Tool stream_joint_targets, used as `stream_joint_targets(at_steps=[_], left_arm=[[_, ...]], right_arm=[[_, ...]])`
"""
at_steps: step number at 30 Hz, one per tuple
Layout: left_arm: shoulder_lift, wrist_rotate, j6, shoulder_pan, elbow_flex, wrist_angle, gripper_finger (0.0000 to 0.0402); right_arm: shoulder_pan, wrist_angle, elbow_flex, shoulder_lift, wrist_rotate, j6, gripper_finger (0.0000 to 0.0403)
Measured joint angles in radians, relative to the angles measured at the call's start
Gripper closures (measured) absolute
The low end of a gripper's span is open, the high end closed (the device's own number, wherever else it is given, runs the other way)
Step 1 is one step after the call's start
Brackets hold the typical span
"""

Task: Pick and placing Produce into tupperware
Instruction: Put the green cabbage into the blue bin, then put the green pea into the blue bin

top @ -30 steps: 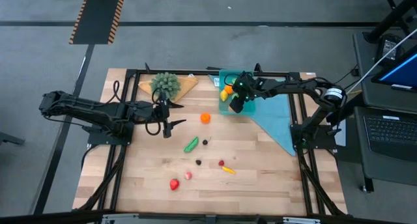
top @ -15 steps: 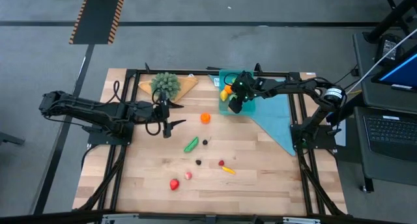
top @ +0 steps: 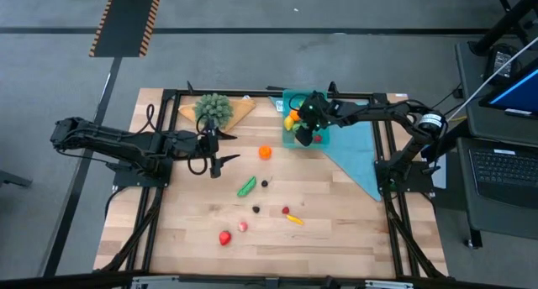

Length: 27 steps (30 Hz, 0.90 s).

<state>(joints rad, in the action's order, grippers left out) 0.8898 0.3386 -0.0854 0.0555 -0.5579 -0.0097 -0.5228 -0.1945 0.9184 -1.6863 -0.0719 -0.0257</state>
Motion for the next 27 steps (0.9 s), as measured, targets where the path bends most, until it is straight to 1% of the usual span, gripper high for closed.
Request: stream_joint_targets(at_steps=[5,10,14,19,23,27], left_arm=[[0.0,0.0,-0.013,0.0,0.0,-0.001,0.0138],[0.0,0.0,-0.022,0.0,0.0,-0.002,0.0134],[0.0,0.0,-0.026,0.0,0.0,-0.006,0.0135],[0.0,0.0,-0.033,0.0,0.0,-0.008,0.0137],[0.0,0.0,-0.035,-0.001,0.0,-0.014,0.0134],[-0.01,0.0,-0.032,-0.001,0.0,-0.032,0.0133]], right_arm=[[0.0,-0.093,0.056,0.002,0.001,0.005,0.0135],[0.0,-0.111,0.089,0.031,-0.002,0.027,0.0135],[0.0,-0.117,0.089,0.093,-0.006,0.031,0.0134],[0.005,-0.119,0.089,0.214,-0.008,0.035,0.0134],[0.024,-0.084,0.033,0.328,-0.008,0.032,0.0134],[0.06,0.003,-0.091,0.452,-0.008,0.004,0.0134]])
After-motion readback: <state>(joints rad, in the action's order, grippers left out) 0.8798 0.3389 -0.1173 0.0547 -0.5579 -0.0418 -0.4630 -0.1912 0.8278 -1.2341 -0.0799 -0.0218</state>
